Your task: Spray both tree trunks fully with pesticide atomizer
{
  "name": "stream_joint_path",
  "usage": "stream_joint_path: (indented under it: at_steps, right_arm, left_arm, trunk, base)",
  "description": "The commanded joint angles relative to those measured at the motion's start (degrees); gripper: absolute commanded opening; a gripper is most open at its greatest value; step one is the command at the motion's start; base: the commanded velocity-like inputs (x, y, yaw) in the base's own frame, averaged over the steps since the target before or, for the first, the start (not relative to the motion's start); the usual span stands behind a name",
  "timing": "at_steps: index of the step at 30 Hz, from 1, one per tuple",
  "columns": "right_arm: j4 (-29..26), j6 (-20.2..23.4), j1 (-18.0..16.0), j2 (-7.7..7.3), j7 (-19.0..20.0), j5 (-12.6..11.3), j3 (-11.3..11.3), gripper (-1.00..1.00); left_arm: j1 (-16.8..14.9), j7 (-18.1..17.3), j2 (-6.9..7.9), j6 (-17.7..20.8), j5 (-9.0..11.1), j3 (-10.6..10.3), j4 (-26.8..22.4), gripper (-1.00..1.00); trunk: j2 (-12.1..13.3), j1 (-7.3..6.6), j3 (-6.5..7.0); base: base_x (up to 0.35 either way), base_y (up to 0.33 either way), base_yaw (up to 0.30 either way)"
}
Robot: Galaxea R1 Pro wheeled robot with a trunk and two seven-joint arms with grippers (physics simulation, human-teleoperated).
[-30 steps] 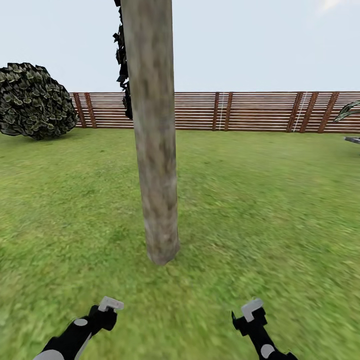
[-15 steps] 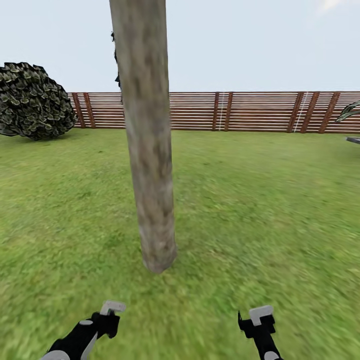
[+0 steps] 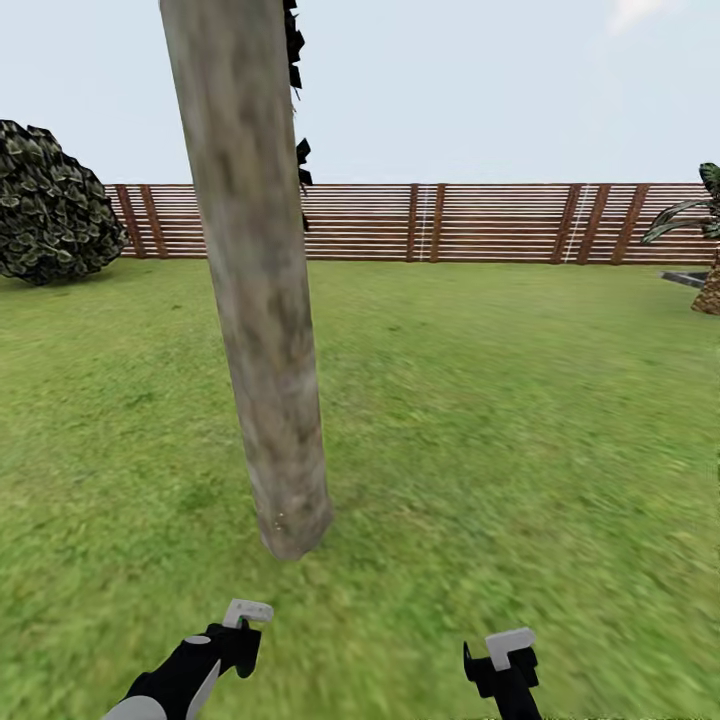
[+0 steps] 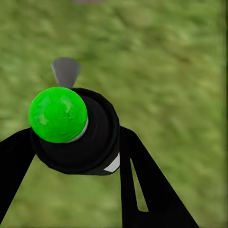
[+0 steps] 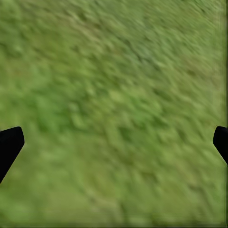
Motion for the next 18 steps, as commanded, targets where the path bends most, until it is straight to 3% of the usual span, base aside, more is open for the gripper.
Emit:
stream_joint_path:
  at_steps: [1, 6, 12, 18]
  right_arm:
    - [0.1, 0.0, 0.0, 0.01, -0.6, 0.3, 0.4, 1.00]
    - [0.1, 0.0, 0.0, 0.01, -0.7, 0.3, 0.4, 1.00]
    - [0.0, 0.1, 0.0, 0.01, -0.7, 0.3, 0.4, 1.00]
    - [0.0, 0.1, 0.0, -0.07, -0.7, 0.3, 0.4, 1.00]
  left_arm:
    - [0.0, -0.4, -0.05, 0.4, -0.4, 0.5, -0.2, -1.00]
    - [0.0, -0.4, 0.03, 0.3, -0.3, 0.6, -0.2, -1.00]
    - [0.0, -0.4, 0.04, 0.3, -0.3, 0.6, -0.2, -1.00]
    - [0.0, -0.1, -0.08, 0.1, -0.3, 0.6, -0.2, -1.00]
  trunk:
    - [0.0, -0.01, -0.05]
    - [0.0, -0.01, -0.05]
    - [0.0, -0.01, -0.05]
    - [0.0, -0.01, -0.05]
  base:
    - [0.000, 0.000, -0.060]
    - [0.000, 0.000, -0.057]
    - [-0.010, 0.053, -0.261]
    - [-0.037, 0.119, -0.042]
